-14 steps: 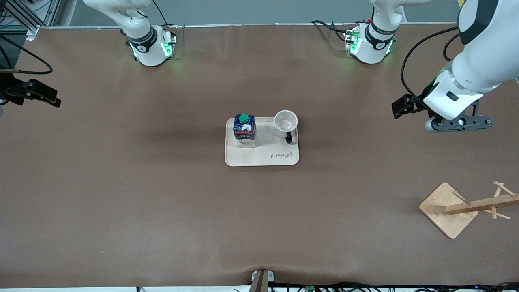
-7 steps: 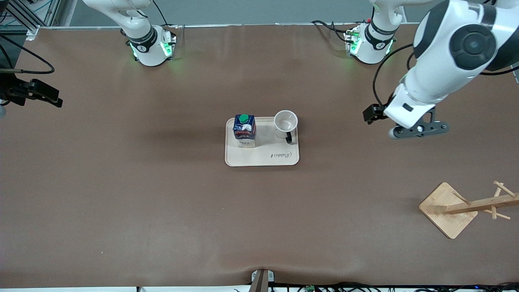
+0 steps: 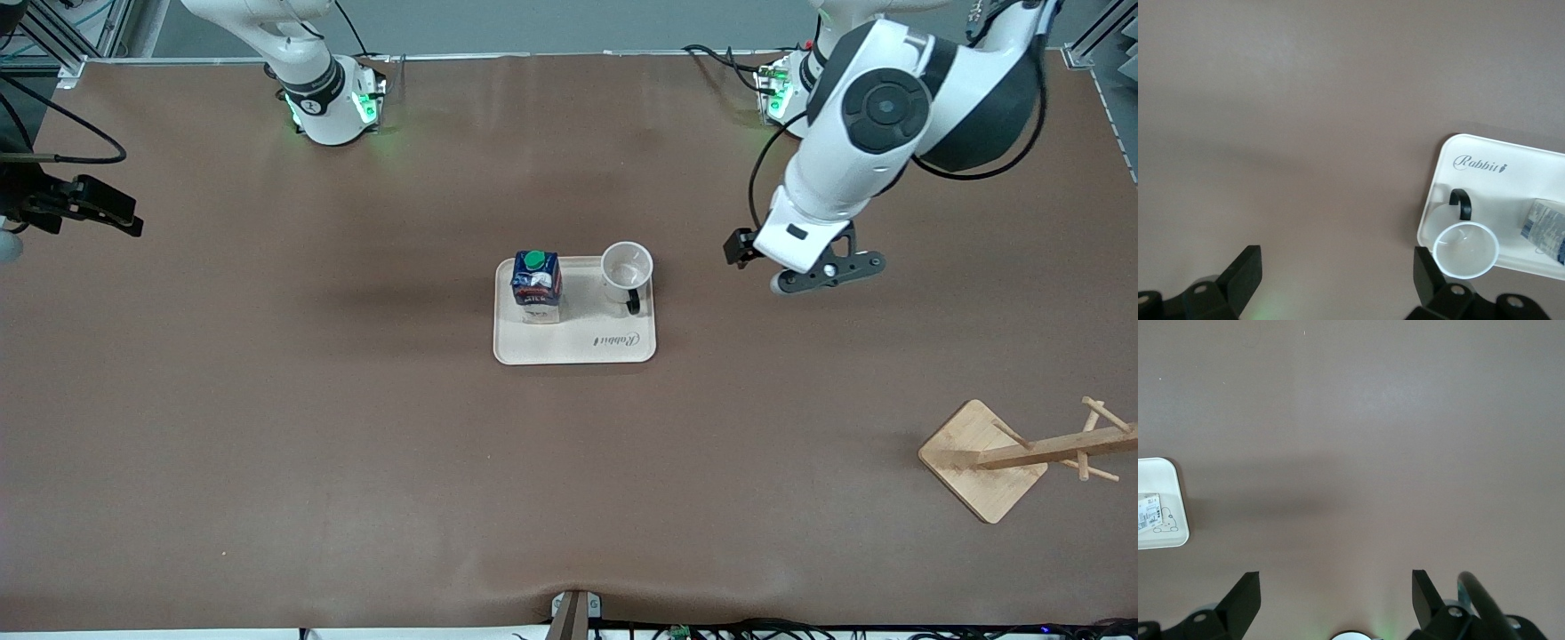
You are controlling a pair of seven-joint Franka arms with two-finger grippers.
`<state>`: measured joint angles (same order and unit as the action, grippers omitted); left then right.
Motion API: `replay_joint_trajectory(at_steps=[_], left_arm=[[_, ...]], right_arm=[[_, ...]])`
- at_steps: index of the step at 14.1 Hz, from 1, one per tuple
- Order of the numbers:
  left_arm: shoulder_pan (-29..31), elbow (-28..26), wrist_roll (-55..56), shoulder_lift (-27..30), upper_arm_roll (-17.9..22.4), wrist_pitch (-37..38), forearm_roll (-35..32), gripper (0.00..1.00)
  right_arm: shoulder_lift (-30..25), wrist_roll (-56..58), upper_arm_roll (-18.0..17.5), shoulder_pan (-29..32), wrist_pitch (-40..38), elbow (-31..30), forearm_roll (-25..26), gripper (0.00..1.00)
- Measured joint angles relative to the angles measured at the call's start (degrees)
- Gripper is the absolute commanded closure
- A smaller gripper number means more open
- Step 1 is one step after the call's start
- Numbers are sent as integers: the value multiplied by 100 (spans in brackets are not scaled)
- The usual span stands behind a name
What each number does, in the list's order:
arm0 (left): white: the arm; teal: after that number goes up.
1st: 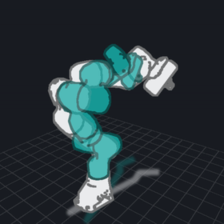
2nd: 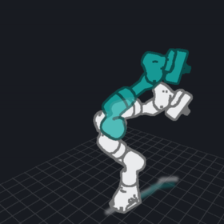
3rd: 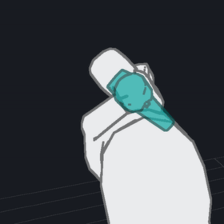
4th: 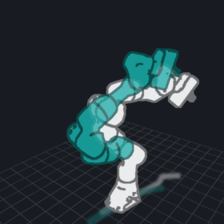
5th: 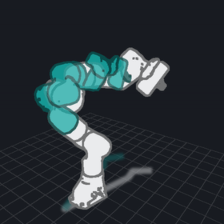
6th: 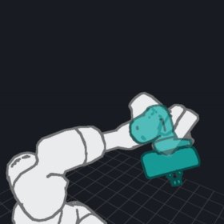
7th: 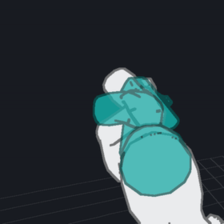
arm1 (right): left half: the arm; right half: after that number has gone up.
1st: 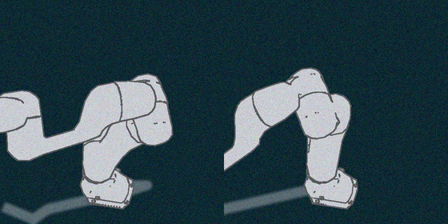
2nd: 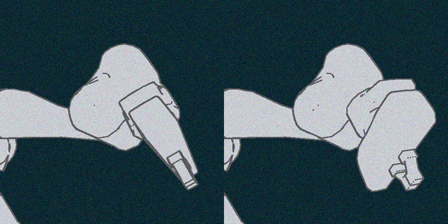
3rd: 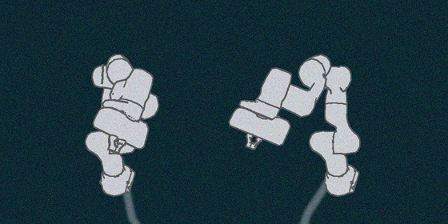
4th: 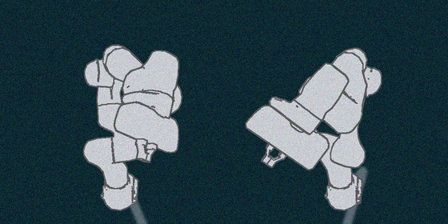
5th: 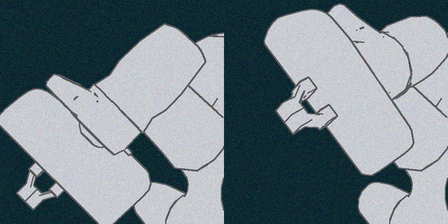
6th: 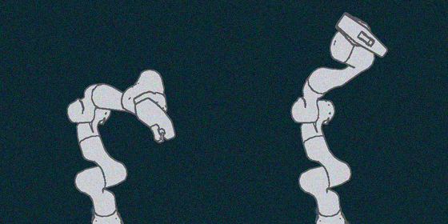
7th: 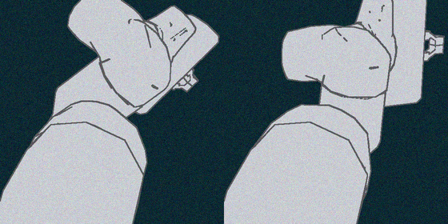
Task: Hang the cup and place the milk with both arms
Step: 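Reach the left gripper toward the white mug's black handle on the tray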
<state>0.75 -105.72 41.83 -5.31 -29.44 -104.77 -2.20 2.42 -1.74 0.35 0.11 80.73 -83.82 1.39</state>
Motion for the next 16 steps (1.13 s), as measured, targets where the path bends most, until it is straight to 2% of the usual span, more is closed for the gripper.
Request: replay_joint_trajectory(at_steps=[5,10,16], left_arm=[[-90,-485,270,-68,-105,-737,0,0],[-469,-868,1011,-305,-112,-1479,-1,0],[-709,-1700,1230,-456,-126,-2841,-1,1]], right_arm=[[0,1,8,4,-1,0,0,0],[2,7,12,10,-2,0,0,0],[8,9,22,22,-2,0,0,0]])
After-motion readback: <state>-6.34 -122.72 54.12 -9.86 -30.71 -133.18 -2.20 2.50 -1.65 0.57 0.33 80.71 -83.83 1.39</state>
